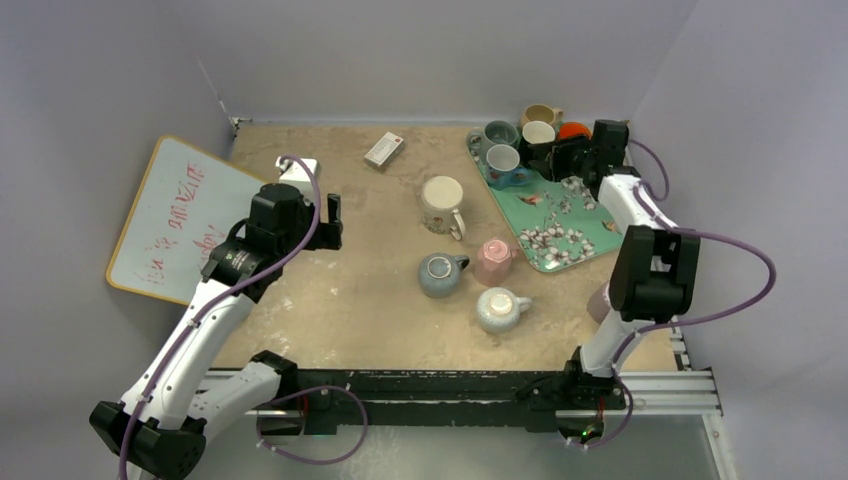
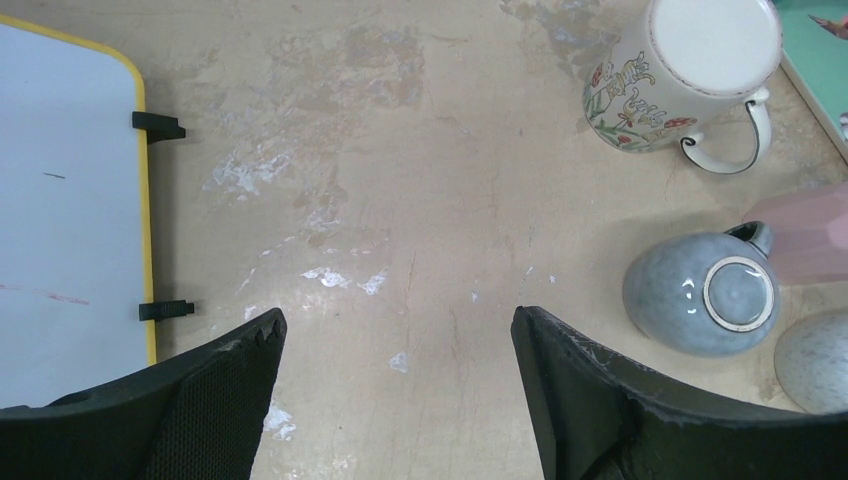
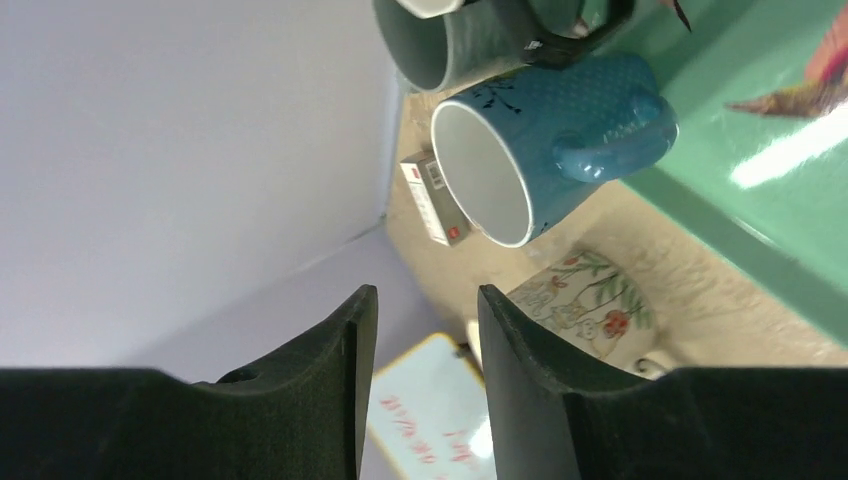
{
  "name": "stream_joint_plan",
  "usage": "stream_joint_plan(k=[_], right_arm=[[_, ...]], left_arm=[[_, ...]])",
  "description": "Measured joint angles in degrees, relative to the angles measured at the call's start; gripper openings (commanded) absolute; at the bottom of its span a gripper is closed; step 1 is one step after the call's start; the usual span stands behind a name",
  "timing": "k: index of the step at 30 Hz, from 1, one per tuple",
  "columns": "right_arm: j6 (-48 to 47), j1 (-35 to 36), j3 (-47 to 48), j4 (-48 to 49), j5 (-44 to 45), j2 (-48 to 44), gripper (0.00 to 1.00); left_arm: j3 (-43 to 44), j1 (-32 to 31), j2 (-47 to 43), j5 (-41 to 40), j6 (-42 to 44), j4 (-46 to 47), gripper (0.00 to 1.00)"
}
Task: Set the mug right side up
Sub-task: Place the cup on the tray, then move the cup to the center of the board.
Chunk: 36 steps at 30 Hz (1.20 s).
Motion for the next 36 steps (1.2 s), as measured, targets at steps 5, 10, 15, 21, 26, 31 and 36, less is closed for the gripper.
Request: stream_joint_plan(k=[5, 10, 15, 21, 26, 31, 36], right_arm=[[-14.43, 0.22, -3.06, 3.76, -0.11, -5.18, 0.48], [-29.62, 2.71, -5.20, 5.20, -0.44, -10.32, 0.48], [-44.33, 10.78, -5.22, 1.90, 2.34, -13.79, 0.49], [-59.78, 22.53, -6.58, -1.81, 7.69, -17.92, 0.51], [-68.98, 27.43, -8.28, -3.19, 10.80, -18.82, 0.55], [-73.59, 27.91, -8.44, -5.20, 13.44, -16.81, 0.54], [-75.36, 28.81, -8.33, -5.38, 13.38, -12.96, 0.52]], left_arm=[[0.00, 0.00, -0.07, 0.00, 0.02, 0.00, 0.82], [0.00, 0.00, -0.46, 0.00, 0.02, 0.00, 0.82], [0.00, 0.00, -0.85, 0.02, 0.04, 0.00, 0.82], [0.00, 0.00, -1.11, 0.09, 0.04, 0.00, 0.81], [0.00, 0.00, -1.42, 0.22, 0.04, 0.00, 0.81], [0.00, 0.00, -1.75, 0.22, 0.04, 0.00, 0.80], [0.00, 0.00, -1.75, 0.22, 0.04, 0.00, 0.80]])
